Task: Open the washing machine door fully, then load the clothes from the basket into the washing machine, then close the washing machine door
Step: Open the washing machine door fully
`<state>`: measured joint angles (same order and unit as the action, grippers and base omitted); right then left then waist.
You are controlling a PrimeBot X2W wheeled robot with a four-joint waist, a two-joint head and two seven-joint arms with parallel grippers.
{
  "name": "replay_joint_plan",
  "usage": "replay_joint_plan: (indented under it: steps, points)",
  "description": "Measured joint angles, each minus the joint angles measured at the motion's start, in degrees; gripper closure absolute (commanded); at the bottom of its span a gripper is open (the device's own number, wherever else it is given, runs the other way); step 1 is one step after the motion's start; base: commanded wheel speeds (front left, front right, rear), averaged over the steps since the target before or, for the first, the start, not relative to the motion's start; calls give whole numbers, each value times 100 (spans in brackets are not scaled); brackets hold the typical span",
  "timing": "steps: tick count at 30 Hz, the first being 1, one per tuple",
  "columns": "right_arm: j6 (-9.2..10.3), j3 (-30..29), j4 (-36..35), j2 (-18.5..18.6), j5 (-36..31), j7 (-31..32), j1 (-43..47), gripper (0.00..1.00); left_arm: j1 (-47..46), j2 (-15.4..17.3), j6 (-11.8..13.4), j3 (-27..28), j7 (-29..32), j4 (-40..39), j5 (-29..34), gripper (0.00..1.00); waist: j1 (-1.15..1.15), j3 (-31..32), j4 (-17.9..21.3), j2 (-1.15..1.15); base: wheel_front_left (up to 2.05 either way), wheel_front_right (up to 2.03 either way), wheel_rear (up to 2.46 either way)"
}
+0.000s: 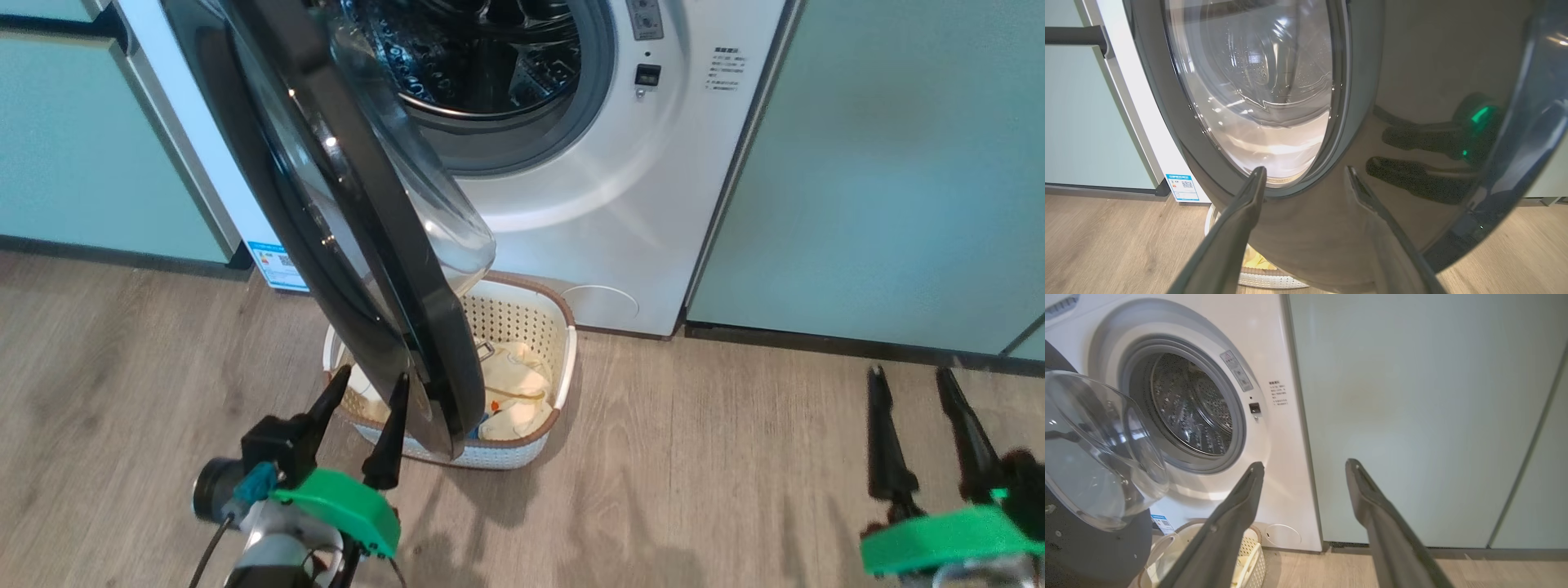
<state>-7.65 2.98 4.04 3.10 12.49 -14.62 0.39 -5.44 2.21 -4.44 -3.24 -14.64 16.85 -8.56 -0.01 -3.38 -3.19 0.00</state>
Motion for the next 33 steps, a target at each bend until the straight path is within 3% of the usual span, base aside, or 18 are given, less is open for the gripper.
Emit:
replay_joint_plan:
  steps: [12, 31, 32, 33]
  points:
    - [0, -368, -64, -58, 89, 0, 766, 0, 81, 1, 0, 129, 0, -1, 0, 0, 0, 55, 120, 0, 0, 0, 0]
    - [0, -383, -74, -78, 113, 0, 875, 0, 87, 1, 9, 253, 0, 0, 5, 0, 1, 47, 237, 0, 0, 0, 0]
    - [0, -381, -74, -78, 113, 0, 875, 0, 87, 1, 9, 260, 0, 2, 11, 9, 1, 52, 239, 0, 0, 0, 0]
    - [0, -378, -74, -78, 113, 0, 875, 0, 87, 1, 9, 263, 0, 3, 27, 76, 1, 53, 240, 0, 0, 0, 0]
